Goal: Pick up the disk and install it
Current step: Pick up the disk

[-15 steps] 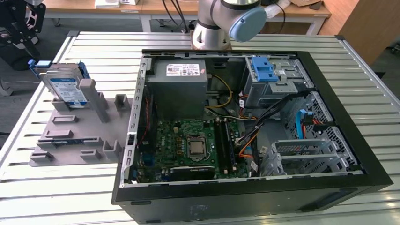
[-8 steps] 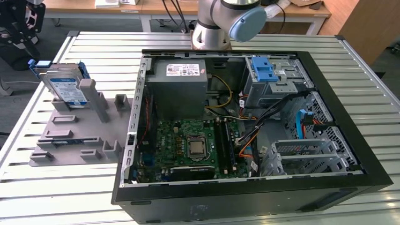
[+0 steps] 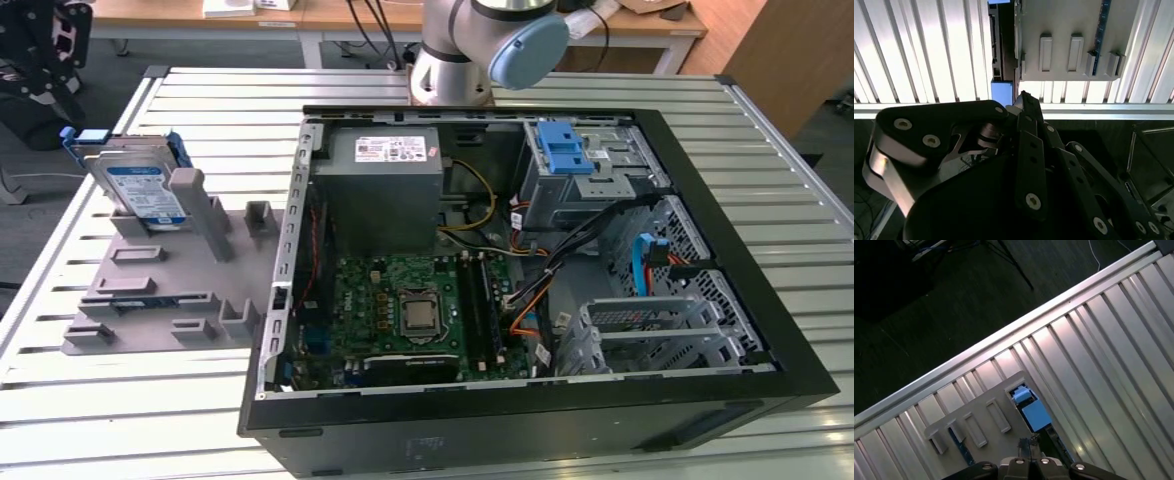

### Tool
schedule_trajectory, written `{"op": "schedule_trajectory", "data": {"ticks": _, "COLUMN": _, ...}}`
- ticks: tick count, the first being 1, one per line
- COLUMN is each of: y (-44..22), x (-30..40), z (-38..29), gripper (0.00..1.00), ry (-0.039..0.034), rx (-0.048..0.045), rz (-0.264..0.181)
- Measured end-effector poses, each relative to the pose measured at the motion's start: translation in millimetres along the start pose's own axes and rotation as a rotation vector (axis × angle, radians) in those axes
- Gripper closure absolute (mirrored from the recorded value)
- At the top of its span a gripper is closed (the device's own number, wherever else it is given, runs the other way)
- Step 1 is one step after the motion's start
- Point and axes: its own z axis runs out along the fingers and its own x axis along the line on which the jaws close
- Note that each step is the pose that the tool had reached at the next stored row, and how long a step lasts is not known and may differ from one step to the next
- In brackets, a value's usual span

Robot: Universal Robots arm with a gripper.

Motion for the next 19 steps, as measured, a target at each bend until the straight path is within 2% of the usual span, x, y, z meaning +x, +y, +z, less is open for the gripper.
{"op": "schedule_trajectory", "data": {"ticks": 6, "y": 0.1, "x": -0.2, "z": 0.1, "gripper": 0.89, "ry": 0.0027, "rx": -0.0014, "rz": -0.061}}
{"op": "schedule_trajectory", "data": {"ticks": 19, "y": 0.1, "x": -0.2, "z": 0.1, "gripper": 0.89, "ry": 0.0028, "rx": -0.0015, "rz": -0.063}}
